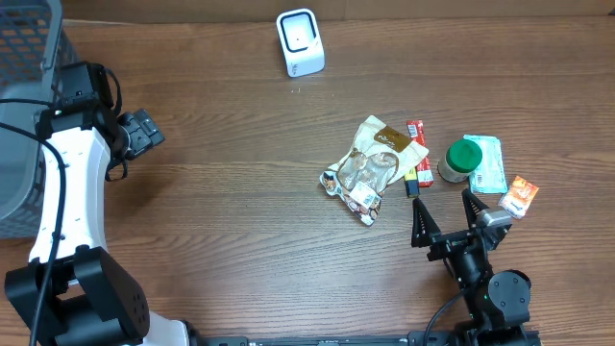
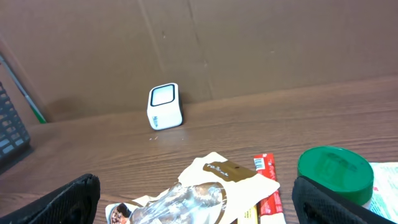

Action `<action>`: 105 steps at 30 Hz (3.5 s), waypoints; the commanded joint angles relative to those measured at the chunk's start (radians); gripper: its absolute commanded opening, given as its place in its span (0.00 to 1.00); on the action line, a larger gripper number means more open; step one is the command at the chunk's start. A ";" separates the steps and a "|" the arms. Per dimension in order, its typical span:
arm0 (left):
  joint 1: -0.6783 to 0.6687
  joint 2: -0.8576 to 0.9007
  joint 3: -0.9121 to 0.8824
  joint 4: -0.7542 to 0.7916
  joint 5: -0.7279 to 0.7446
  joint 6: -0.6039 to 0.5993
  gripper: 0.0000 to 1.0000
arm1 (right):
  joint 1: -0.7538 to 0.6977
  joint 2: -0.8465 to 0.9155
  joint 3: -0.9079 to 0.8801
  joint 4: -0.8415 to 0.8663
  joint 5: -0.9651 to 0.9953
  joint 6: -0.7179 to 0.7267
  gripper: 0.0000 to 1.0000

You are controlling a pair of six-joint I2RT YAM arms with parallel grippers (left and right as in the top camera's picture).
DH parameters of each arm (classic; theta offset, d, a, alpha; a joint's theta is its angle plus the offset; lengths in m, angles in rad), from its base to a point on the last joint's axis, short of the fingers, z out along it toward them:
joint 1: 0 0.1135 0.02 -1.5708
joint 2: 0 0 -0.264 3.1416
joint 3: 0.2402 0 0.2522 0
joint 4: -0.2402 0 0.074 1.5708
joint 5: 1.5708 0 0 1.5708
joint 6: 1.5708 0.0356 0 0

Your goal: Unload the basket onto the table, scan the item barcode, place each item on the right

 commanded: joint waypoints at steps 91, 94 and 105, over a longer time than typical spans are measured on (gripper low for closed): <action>-0.162 -1.548 -0.841 0.159 -0.027 -0.016 1.00 | -0.004 -0.012 -0.011 0.004 0.013 0.010 1.00; -0.162 -1.625 -0.930 0.360 0.031 -0.019 1.00 | -0.004 -0.012 -0.011 0.004 0.013 0.010 1.00; -0.167 -1.683 -1.278 1.147 0.202 -0.019 1.00 | -0.004 -0.012 -0.011 0.004 0.013 0.010 1.00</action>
